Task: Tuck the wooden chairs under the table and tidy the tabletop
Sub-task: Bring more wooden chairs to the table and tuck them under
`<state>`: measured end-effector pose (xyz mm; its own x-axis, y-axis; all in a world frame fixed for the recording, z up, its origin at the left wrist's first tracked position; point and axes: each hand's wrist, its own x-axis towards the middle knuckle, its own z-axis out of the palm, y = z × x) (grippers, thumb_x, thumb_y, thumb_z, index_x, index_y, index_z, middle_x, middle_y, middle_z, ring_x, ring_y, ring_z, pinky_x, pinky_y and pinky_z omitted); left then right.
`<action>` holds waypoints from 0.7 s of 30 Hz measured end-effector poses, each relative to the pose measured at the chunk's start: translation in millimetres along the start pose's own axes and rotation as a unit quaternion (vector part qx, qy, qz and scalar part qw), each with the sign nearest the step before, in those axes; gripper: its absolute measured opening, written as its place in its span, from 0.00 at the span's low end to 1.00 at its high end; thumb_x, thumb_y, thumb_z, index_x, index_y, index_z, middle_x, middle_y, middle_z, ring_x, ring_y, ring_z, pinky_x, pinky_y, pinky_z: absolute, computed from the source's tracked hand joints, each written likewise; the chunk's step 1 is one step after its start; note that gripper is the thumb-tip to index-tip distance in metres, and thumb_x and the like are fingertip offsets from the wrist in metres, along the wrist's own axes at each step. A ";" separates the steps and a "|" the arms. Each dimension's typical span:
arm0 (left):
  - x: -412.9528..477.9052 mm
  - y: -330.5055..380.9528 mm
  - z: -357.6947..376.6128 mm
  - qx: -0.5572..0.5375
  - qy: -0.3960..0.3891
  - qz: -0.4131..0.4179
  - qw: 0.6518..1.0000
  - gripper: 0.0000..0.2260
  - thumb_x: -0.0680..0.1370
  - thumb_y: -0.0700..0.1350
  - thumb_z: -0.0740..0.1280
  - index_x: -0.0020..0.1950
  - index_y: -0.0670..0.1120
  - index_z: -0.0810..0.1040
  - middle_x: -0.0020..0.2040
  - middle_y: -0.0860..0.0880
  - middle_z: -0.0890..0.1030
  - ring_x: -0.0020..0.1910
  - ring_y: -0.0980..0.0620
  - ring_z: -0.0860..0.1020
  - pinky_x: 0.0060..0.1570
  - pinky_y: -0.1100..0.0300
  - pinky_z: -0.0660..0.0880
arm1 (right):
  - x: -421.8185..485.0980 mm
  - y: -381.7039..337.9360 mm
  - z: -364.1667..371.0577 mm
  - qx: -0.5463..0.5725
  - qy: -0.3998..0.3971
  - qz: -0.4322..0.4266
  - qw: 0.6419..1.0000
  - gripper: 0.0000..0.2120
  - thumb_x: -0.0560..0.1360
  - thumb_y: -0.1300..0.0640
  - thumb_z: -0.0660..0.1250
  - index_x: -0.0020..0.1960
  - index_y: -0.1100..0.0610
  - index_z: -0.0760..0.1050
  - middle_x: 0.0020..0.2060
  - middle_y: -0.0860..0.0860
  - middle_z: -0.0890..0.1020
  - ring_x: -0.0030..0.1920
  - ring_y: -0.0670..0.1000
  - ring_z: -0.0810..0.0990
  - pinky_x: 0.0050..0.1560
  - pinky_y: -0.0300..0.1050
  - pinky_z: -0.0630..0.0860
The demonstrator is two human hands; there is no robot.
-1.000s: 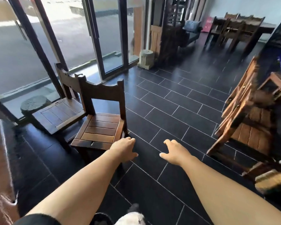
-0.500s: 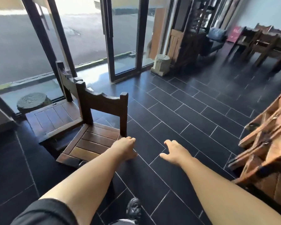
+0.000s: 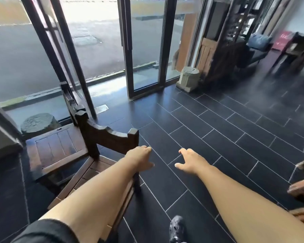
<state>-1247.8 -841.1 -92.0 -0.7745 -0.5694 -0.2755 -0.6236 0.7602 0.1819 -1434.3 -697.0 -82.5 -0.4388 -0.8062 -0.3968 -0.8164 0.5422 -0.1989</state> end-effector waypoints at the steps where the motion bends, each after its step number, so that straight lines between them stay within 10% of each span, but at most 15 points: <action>1: 14.6 -1.9 -1.5 0.003 0.000 -0.004 1.000 0.25 0.74 0.59 0.69 0.63 0.46 0.71 0.61 0.47 0.75 0.62 0.44 0.75 0.57 0.48 0.75 | 17.9 3.4 -6.0 -0.002 -0.002 -0.010 1.000 0.30 0.76 0.40 0.65 0.73 0.52 0.63 0.66 0.53 0.70 0.63 0.55 0.75 0.57 0.51 0.75; 21: 247.2 -62.7 -69.8 -0.116 0.015 -0.295 0.948 0.26 0.74 0.61 0.67 0.66 0.47 0.71 0.63 0.48 0.75 0.64 0.45 0.74 0.61 0.49 0.73 | 357.9 18.3 -176.7 -0.093 -0.059 -0.205 0.973 0.31 0.77 0.40 0.64 0.74 0.53 0.61 0.66 0.54 0.69 0.65 0.57 0.73 0.57 0.51 0.73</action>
<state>-1407.5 -1051.4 -105.6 -0.2839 -0.8857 -0.3674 -0.9532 0.2191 0.2084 -1672.6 -1017.4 -69.8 -0.0255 -0.9072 -0.4200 -0.9724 0.1200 -0.2003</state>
